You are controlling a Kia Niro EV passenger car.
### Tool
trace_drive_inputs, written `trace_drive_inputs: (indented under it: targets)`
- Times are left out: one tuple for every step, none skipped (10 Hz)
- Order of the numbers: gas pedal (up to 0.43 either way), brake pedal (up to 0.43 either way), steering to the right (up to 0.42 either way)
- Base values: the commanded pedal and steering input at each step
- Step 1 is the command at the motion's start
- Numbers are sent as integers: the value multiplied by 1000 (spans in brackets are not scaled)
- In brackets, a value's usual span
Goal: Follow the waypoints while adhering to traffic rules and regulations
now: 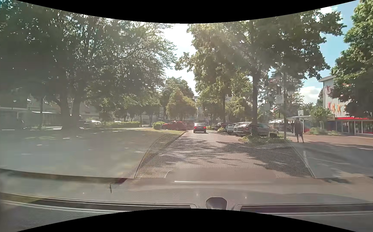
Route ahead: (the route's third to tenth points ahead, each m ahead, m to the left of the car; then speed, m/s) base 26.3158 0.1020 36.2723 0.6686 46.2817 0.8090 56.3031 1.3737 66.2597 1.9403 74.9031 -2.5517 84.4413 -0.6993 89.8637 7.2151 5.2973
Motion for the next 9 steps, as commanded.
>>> trace_drive_inputs:
  targets:
    - [20,6,2]
    - [28,6,2]
    - [28,6,2]
    - [47,6,3]
    - [47,6,2]
    - [59,6,3]
    - [59,6,3]
    - [59,6,3]
    - [59,6,3]
